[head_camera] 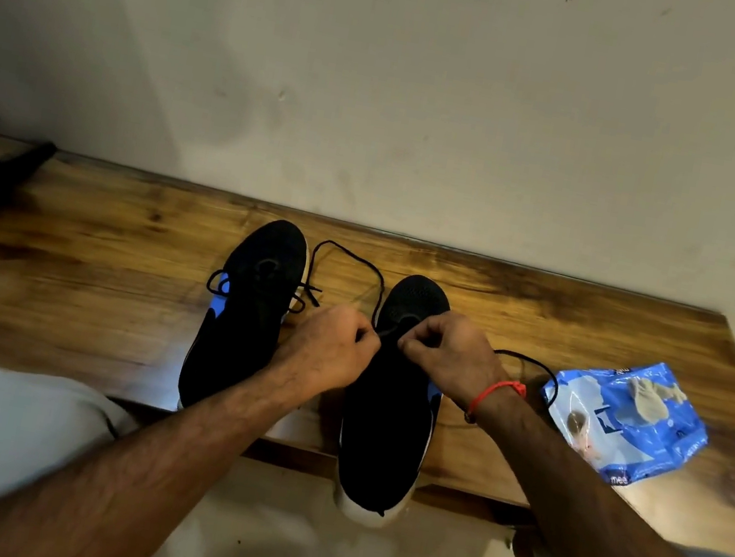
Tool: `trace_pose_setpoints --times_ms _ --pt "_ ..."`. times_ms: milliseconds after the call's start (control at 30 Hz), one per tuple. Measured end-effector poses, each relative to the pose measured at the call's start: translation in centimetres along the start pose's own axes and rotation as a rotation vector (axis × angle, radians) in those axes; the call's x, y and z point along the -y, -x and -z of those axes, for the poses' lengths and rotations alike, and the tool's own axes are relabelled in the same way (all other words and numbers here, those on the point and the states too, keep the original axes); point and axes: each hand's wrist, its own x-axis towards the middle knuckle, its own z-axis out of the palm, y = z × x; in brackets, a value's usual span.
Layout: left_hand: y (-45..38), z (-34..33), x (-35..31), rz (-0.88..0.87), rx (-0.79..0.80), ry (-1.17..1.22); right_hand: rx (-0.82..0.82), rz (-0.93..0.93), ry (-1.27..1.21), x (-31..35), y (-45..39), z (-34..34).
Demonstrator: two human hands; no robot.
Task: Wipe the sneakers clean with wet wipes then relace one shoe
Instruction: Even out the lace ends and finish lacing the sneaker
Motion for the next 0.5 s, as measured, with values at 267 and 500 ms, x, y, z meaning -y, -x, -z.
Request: trace_pose_setpoints --times_ms 267,500 --pt "0.3 0.2 0.1 0.069 0.065 0.155 -0.017 0.031 -0.007 0.6 0.1 -0.9" --pt "0.7 0.4 -0.1 0.082 0.067 0.174 0.027 0.057 0.017 1.7 1.1 -0.4"
